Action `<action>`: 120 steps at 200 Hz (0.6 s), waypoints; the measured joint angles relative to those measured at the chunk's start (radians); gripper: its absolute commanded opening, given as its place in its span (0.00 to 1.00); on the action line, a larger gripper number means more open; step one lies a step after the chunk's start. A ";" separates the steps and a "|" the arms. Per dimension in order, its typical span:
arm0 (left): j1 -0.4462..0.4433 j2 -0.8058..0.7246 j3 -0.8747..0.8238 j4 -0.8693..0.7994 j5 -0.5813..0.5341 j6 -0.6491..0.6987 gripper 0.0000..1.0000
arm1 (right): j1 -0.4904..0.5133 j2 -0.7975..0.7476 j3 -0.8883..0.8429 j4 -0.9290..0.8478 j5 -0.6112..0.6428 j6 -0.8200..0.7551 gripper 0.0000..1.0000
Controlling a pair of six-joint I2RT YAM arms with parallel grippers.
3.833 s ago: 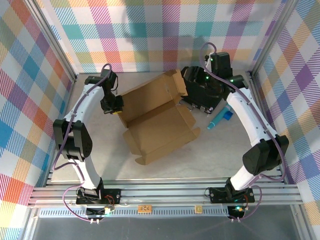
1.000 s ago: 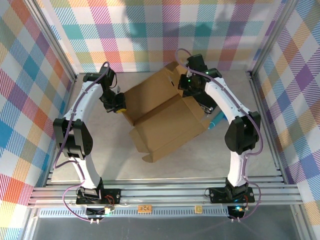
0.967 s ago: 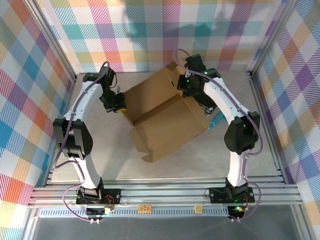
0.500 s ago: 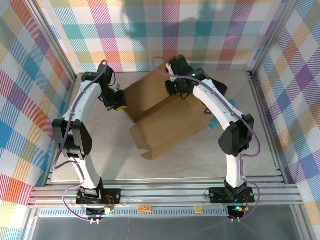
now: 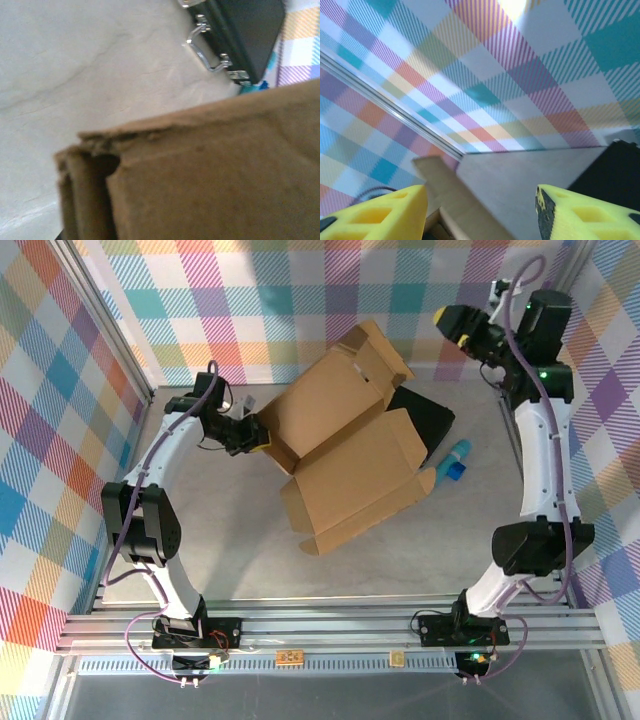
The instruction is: Fold the paper box
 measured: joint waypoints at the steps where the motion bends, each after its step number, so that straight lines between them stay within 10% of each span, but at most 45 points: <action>1: 0.000 0.000 0.000 0.002 0.004 0.002 0.00 | -0.003 0.005 0.004 0.005 -0.010 0.008 0.59; 49: 0.001 0.018 -0.002 0.023 0.077 0.024 0.00 | 0.010 0.304 0.232 -0.040 -0.339 0.071 0.61; 120: 0.001 0.034 0.001 0.009 0.082 0.031 0.00 | 0.111 0.330 0.247 -0.142 -0.507 -0.024 0.61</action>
